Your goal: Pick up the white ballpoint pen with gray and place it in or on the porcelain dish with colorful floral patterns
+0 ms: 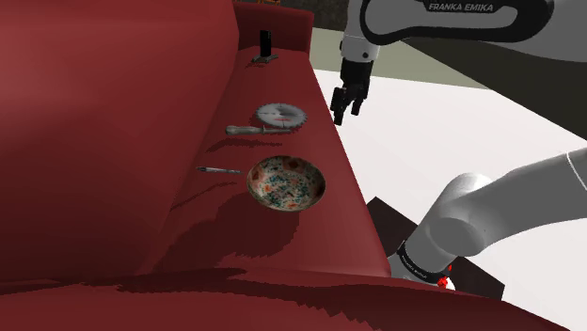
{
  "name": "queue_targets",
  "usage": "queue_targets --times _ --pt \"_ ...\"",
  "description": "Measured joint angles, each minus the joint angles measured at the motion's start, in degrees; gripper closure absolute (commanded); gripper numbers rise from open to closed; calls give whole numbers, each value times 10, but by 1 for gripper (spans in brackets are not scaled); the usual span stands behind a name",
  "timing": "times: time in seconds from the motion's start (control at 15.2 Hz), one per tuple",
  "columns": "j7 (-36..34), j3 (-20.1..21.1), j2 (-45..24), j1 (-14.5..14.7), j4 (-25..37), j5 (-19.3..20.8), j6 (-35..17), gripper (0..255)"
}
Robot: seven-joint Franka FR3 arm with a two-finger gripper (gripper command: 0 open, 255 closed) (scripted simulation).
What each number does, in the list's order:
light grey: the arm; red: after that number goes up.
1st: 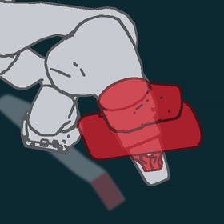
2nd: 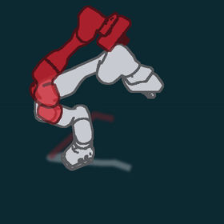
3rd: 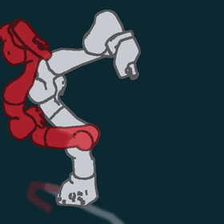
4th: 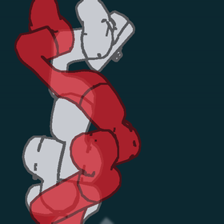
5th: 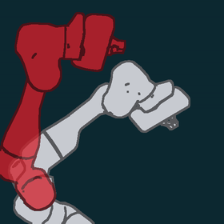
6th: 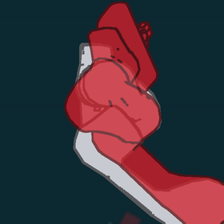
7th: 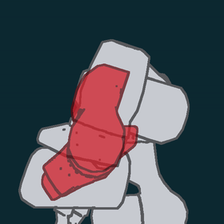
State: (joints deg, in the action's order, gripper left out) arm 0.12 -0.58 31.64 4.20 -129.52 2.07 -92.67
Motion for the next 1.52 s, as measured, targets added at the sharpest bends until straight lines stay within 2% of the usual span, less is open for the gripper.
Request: queue_targets --times 0.66,1.52 --pt "88 36 -144 65 63 -19 -102 0" --pt "181 106 -317 141 196 -18 -171 0"
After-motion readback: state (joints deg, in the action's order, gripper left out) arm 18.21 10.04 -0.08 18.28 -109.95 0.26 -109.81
